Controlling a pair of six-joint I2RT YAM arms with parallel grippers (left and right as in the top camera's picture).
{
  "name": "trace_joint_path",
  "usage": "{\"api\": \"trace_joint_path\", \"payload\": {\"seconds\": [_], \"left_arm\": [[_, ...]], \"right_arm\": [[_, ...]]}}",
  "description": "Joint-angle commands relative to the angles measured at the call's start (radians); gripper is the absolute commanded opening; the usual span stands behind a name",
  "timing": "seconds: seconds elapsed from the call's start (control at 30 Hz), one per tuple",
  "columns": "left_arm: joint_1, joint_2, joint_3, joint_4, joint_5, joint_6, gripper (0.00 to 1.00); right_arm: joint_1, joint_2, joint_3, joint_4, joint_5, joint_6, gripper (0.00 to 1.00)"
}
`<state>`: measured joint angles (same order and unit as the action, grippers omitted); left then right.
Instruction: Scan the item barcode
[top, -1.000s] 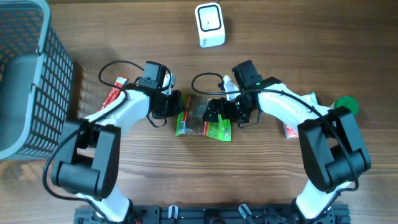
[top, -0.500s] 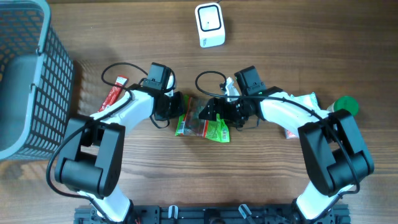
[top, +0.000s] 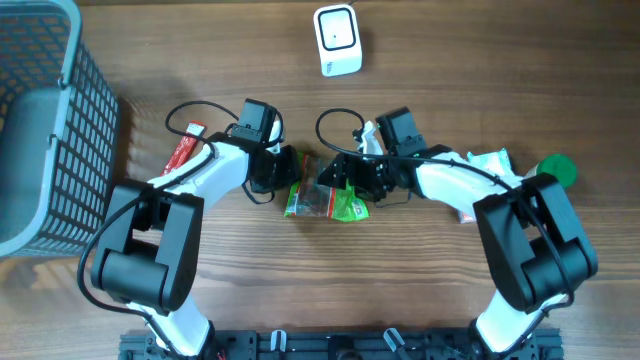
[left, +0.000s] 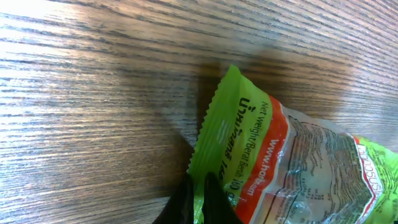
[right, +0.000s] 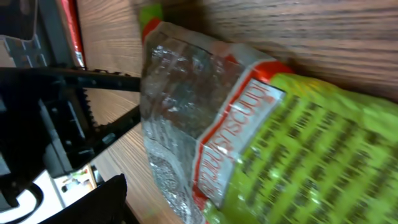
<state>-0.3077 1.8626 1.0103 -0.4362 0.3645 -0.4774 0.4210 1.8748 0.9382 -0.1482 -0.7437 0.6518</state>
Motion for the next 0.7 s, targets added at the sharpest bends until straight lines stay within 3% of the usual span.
{"api": "trace_joint_path", "payload": {"seconds": [0.0, 0.13, 0.2, 0.3, 0.33, 0.67], "left_arm": [[-0.023, 0.069, -0.029, -0.008, -0.014, -0.01, 0.04], [-0.022, 0.069, -0.029, -0.008, -0.014, -0.009, 0.04], [-0.022, 0.069, -0.029, -0.008, -0.014, -0.009, 0.04], [-0.022, 0.069, -0.029, -0.008, -0.019, -0.009, 0.04], [-0.022, 0.069, -0.029, -0.008, -0.021, -0.009, 0.04], [-0.022, 0.069, -0.029, -0.008, -0.022, -0.005, 0.04]], "right_arm": [[0.066, 0.018, 0.001, 0.032, -0.02, 0.057, 0.73], [0.108, 0.018, 0.001, 0.033, 0.021, 0.074, 0.72], [0.124, 0.018, 0.001, 0.035, 0.035, 0.081, 0.67], [0.131, 0.018, 0.001, 0.068, 0.04, 0.08, 0.43], [0.132, 0.018, 0.001, 0.084, 0.039, 0.08, 0.41], [0.13, 0.018, 0.001, 0.168, 0.016, 0.097, 0.47]]}}
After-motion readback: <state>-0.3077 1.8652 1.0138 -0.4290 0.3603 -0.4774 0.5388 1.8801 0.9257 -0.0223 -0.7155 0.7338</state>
